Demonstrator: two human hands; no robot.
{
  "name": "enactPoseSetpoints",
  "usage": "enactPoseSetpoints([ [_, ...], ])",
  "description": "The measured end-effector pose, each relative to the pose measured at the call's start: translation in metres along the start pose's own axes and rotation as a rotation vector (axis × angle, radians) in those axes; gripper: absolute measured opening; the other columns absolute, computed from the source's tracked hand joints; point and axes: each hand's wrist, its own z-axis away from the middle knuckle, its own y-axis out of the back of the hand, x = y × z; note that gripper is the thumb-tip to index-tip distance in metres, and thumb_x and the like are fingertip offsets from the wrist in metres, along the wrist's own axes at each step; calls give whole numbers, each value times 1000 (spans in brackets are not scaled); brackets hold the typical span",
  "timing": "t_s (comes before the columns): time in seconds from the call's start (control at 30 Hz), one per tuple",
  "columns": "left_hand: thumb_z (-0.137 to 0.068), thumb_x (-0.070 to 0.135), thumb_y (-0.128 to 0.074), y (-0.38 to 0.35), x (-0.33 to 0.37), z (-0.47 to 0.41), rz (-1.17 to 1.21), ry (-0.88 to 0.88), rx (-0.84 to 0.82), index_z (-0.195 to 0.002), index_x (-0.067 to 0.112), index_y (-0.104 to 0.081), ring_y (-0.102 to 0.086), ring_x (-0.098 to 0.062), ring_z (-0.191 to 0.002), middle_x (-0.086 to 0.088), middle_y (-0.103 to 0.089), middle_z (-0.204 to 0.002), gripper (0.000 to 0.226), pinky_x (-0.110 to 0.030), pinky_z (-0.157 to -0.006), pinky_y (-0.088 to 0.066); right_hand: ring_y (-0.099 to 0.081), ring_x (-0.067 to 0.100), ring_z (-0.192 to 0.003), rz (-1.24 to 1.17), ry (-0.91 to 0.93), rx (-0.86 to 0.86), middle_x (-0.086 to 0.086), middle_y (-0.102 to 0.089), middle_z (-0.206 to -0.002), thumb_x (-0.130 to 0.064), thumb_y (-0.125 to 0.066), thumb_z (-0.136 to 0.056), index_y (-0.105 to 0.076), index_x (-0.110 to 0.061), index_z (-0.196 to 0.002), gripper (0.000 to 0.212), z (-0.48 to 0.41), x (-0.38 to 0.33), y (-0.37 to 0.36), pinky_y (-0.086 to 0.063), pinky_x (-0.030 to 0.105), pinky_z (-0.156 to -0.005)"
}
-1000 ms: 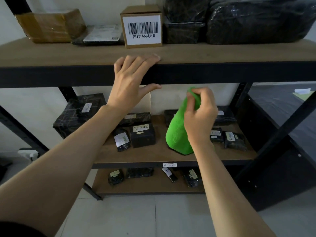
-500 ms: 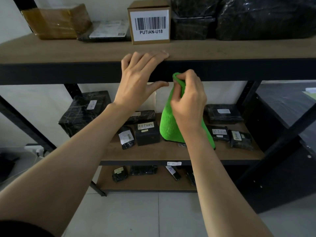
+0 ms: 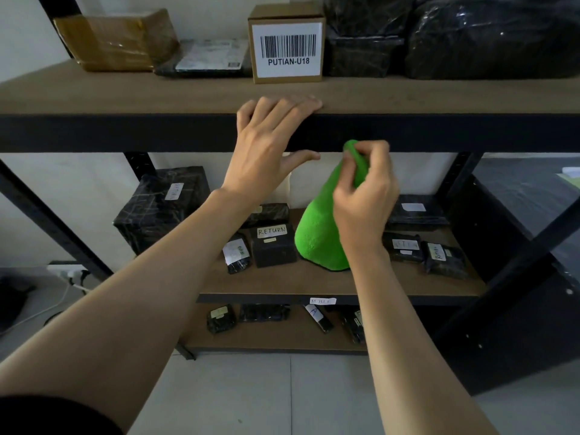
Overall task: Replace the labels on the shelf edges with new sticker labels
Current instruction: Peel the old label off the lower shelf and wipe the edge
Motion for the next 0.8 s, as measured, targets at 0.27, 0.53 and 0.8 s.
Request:
enactPoseSetpoints([
  [0.27,-80,45,-67,-1,0,-1,20,3,8,-126,13,-57,-44,-16,-108,3,-60,-123,57,-33,-95,-26,-60,26,-77,46,100,-33,15,-64,-83,3,-57,-84,-60,5,-89,6,-2,-7,-8,-48,33,-72],
  [0.53,-79,46,-68,-4,-1,0,2,0,33,-125,13,-58,-44,-15,-105,3,-61,-121,58,-32,-95,-26,-62,27,-76,36,-76,129,15,-66,-83,-1,-57,-86,-59,6,-87,8,-7,9,1,-42,22,-70],
  [0.8,-78,45,-70,-3,0,0,3,12,18,-127,15,-57,-45,-14,-108,4,-60,-124,59,-31,-96,-26,-60,24,-77,-21,42,34,14,-64,-82,4,-59,-84,-61,6,-88,5,-1,-8,-7,-48,28,-72],
])
